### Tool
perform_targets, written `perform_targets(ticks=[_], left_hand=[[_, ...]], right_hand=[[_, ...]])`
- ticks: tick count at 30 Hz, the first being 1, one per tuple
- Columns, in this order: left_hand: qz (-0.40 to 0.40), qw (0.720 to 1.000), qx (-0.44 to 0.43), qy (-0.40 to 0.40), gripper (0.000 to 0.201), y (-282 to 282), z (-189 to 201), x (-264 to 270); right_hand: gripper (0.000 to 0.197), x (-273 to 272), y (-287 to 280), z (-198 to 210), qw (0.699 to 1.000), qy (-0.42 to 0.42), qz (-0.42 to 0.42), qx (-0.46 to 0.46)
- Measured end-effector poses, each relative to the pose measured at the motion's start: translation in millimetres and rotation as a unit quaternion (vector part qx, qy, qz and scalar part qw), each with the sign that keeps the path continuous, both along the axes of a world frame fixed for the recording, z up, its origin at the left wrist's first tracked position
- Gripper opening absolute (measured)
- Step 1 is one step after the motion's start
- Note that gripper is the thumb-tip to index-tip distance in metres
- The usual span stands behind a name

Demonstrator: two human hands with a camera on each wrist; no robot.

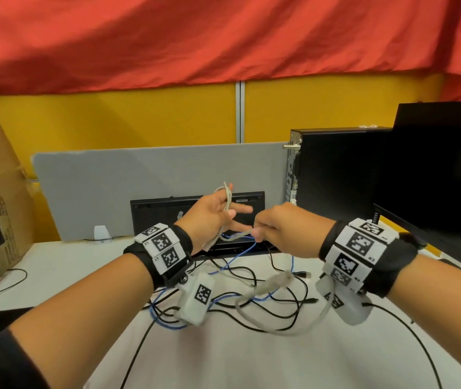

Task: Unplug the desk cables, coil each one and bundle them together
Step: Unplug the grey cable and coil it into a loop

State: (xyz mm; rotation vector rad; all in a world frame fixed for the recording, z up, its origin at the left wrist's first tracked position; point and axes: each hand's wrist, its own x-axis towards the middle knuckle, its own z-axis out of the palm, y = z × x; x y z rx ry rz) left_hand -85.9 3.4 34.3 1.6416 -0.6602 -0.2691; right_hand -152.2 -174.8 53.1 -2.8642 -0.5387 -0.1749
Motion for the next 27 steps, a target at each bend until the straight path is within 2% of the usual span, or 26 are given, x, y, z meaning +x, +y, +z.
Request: perform_targets(ticks=[3, 8, 12, 15, 18, 20, 23, 25, 27], left_hand=[[-0.022, 0.998, 0.065, -0.007, 0.057, -4.1, 1.8, -4.7], [-0.06, 0.992, 0.111, -0.002, 0.05, -4.4, 2.7, -13.1], [-0.086, 0.992, 0.069, 0.053, 0.037, -4.4, -0.3, -13.9], [-0.104, 0.989, 0.054, 0.093, 0.041, -4.3, 0.5, -17.1], [-0.135, 0.984, 0.016, 0.112, 0.035, -3.1, 1.7, -21.5], [-0.158, 0.977, -0.041, 0.138, 0.033, -2.3, 3.8, -23.9], [-0.189, 0.953, -0.138, 0.19, 0.036, -6.0, 9.0, -25.0], [-0.2, 0.942, -0.184, 0.195, 0.039, -10.2, 10.9, -24.4], [-0.188, 0.944, -0.206, 0.177, 0.041, -13.2, 11.4, -22.2]], right_hand=[[0.024, 3.0, -4.6, 5.1, 0.998, -0.044, 0.011, 0.042], [0.016, 9.5, -13.7, 7.1, 0.991, -0.083, 0.002, 0.106], [0.016, 15.6, -20.2, 5.4, 0.981, -0.13, -0.006, 0.143], [0.013, 20.3, -26.2, 6.7, 0.976, -0.157, -0.011, 0.151], [0.019, 26.2, -33.4, 2.8, 0.975, -0.167, -0.028, 0.147], [0.027, 30.5, -38.4, -2.8, 0.975, -0.151, -0.058, 0.15], [0.034, 31.8, -40.7, -18.7, 0.978, -0.082, -0.101, 0.162], [0.031, 28.6, -33.3, -33.2, 0.981, -0.026, -0.098, 0.165], [0.023, 23.5, -19.6, -44.6, 0.987, 0.028, -0.069, 0.143]])
